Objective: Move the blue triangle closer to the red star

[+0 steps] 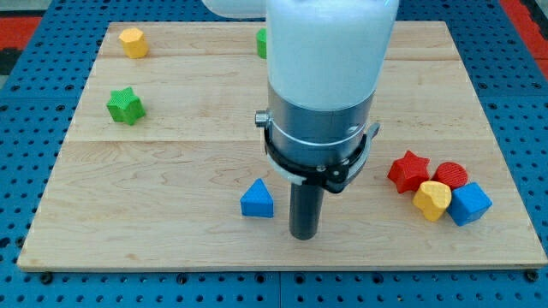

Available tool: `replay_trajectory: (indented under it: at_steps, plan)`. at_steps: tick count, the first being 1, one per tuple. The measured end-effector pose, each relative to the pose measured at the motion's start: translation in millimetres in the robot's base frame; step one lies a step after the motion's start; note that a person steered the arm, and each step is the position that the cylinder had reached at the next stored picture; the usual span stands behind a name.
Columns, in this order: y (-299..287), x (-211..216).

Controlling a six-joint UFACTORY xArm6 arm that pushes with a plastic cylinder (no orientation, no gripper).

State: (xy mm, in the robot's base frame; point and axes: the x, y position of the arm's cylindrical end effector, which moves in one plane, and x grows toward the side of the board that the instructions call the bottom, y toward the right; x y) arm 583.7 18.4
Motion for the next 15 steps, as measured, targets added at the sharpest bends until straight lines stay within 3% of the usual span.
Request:
replay_trajectory:
  at_steps: [1, 2, 3, 5, 6, 7, 8, 11, 12, 13, 15]
  plan:
    - [-98.7, 6.7]
    - [-169.9, -15.8]
    - [-138.5, -47.5]
    - [66.0, -48.4]
    - [75.6, -48.4]
    - [10.0, -41.9]
    - [-6.2, -17.2]
    - [86.2, -13.1]
    - [88.3, -9.3]
    - [83.3, 23.5]
    - [111.7, 6.3]
